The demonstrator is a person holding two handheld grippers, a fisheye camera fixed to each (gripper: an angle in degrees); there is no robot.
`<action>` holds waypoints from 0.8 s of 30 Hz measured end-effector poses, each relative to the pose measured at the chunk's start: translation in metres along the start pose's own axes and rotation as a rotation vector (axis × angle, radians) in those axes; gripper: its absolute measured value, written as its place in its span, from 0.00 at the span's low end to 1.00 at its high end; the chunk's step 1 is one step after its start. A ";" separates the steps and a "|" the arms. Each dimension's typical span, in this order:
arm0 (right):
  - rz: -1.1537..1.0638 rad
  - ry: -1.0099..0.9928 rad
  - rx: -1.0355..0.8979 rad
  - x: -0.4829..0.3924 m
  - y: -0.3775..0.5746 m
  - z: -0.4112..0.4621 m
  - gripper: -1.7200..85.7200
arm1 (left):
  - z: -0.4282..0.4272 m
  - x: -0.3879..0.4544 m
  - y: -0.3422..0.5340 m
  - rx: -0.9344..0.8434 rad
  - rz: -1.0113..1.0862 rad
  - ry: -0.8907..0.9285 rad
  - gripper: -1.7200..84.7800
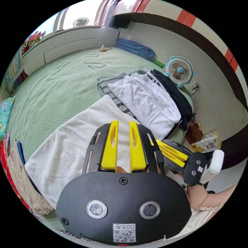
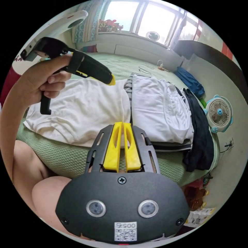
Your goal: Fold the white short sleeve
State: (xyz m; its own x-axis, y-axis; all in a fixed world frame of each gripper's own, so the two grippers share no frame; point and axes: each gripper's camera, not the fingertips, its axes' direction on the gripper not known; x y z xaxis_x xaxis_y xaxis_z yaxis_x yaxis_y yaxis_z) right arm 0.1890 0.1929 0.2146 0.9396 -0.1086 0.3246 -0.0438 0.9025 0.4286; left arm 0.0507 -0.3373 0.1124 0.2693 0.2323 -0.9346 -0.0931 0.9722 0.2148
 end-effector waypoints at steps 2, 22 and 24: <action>-0.010 -0.024 0.007 -0.003 -0.001 -0.007 0.00 | 0.006 0.002 0.000 -0.006 0.011 0.020 0.11; 0.134 -0.119 0.084 0.009 0.006 -0.033 0.00 | 0.045 0.031 0.003 -0.092 0.033 -0.091 0.14; 0.238 -0.098 0.013 0.024 0.012 -0.019 0.00 | 0.043 0.033 0.005 -0.082 0.032 -0.090 0.14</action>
State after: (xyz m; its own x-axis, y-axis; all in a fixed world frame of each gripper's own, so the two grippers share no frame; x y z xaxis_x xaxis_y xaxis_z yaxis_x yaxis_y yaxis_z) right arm 0.2177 0.2092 0.2117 0.8650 0.0656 0.4974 -0.2645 0.9021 0.3410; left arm 0.0999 -0.3236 0.0950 0.3497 0.2685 -0.8976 -0.1803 0.9594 0.2168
